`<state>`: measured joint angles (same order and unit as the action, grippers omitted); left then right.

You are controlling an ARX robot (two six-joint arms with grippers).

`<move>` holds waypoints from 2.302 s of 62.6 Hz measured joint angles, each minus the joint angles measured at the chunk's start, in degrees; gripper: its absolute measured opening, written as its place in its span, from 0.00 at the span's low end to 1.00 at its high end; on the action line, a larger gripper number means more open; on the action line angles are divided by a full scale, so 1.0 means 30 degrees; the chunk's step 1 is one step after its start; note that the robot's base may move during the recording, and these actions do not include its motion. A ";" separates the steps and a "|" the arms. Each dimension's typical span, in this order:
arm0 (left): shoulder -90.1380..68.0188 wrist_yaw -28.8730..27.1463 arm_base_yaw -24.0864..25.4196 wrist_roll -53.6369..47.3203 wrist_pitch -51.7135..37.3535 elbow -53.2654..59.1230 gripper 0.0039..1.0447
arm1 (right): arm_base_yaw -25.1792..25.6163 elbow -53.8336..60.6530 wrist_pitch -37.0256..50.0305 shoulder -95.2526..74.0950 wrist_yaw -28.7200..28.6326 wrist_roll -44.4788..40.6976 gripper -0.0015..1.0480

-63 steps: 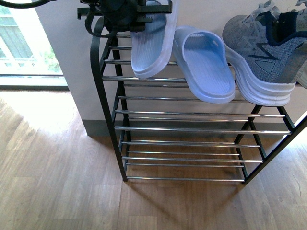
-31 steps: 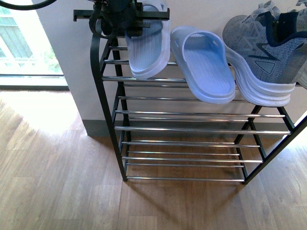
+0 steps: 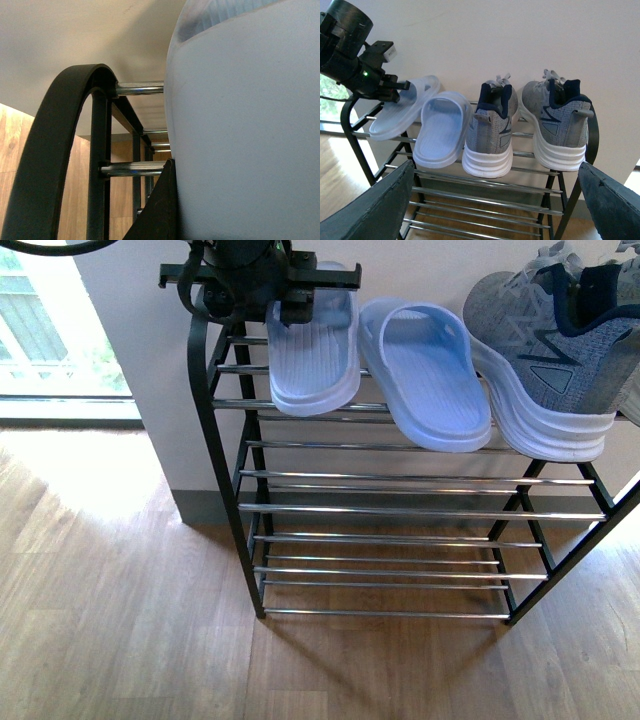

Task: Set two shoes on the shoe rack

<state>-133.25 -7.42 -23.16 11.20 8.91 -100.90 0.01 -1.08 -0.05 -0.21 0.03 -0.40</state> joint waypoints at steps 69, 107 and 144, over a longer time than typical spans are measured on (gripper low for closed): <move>2.4130 0.4073 0.9559 -0.4313 -1.6232 2.6738 0.65 | -0.0007 0.0000 0.0000 -0.0007 -0.0015 0.0000 0.91; 3.0738 0.2470 0.7752 -0.3781 -1.4746 3.1853 0.01 | -0.0007 0.0000 0.0000 0.0000 -0.0007 0.0000 0.91; 3.6494 0.2470 0.7752 -0.3781 -1.0863 3.3383 0.01 | 0.0000 0.0000 0.0000 0.0000 0.0000 0.0000 0.91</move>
<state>-23.77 -0.01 0.10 -0.14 -23.68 -0.75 0.01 -1.08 -0.05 -0.21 0.03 -0.40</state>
